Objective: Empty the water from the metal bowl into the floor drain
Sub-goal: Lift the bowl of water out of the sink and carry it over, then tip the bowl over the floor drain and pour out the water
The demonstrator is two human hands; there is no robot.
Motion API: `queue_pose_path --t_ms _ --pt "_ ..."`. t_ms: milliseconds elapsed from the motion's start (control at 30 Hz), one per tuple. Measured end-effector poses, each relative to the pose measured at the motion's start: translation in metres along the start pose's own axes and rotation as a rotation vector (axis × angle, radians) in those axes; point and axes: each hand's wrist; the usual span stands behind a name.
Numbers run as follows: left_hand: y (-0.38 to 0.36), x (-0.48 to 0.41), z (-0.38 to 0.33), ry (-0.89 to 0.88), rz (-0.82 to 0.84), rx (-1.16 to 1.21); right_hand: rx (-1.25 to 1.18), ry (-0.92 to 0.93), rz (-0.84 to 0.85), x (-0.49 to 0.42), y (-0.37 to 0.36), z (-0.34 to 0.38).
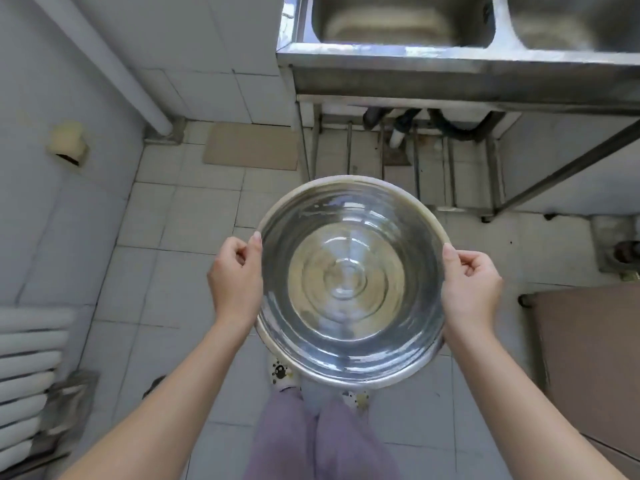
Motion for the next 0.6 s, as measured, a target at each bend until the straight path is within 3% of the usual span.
queue_pose_path --t_ms 267,600 --pt "-0.058 0.01 0.118 0.021 0.096 -0.068 0.157 -0.035 -0.064 -0.02 -0.059 -0.112" --pt "-0.138 0.013 0.246 0.056 0.298 -0.207 0.257 -0.191 -0.011 -0.075 -0.137 -0.243"
Point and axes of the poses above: each hand's wrist, its own x-axis away from the middle knuckle, its own y-axis out of the back of the hand, z = x × y, and after that the axes turned 12 degrees about -y, right-handed
